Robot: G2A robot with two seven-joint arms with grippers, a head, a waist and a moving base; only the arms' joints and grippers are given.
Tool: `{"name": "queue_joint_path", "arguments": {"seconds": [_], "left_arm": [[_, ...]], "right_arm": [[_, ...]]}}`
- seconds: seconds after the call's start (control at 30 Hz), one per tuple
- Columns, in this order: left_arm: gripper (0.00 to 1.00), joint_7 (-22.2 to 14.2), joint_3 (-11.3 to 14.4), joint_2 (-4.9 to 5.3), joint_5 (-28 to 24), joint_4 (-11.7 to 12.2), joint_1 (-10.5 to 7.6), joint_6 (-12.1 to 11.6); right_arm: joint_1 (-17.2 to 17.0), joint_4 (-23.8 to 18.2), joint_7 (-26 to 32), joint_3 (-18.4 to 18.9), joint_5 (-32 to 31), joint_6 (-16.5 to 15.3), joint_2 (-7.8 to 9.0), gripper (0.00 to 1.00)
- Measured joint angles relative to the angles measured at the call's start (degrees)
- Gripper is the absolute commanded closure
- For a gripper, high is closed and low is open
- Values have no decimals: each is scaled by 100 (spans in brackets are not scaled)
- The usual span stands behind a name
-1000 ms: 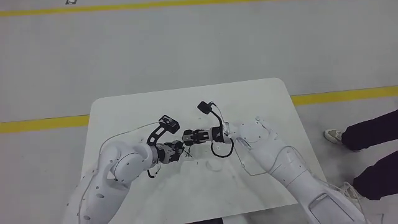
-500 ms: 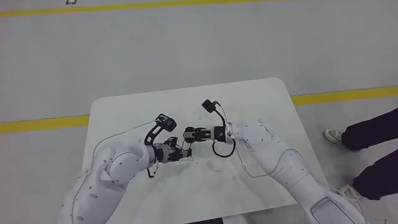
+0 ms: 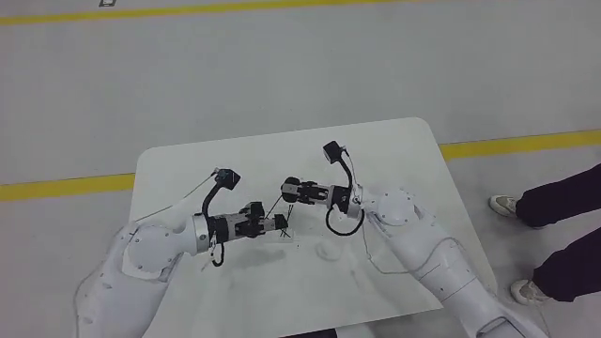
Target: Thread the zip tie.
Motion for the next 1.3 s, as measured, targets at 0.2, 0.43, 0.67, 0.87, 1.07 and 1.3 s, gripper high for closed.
{"name": "queue_joint_path", "arguments": {"seconds": [0.2, 0.43, 0.67, 0.87, 1.07, 1.3], "left_arm": [[0, 2, 2, -1, 8, -1, 3, 7], [0, 854, 17, -32, -1162, 324, 253, -311], [0, 1161, -25, -33, -1921, 351, 358, -302], [0, 1392, -75, -50, -2271, 389, 398, -302], [0, 1391, -79, -50, -2273, 394, 399, -302], [0, 1676, -32, -61, -2554, 472, 414, -208]], "right_arm": [[4, 1, -1, -3, -9, 0, 1, 100], [-348, -156, -615, 33, 448, 0, -81, 100], [-578, -255, -844, 100, 545, 0, -239, 100], [-722, -329, -880, 319, 663, 0, -411, 100], [-746, -335, -851, 373, 710, 0, -441, 100], [-818, -413, -1053, 370, 804, 0, -459, 100]]}}
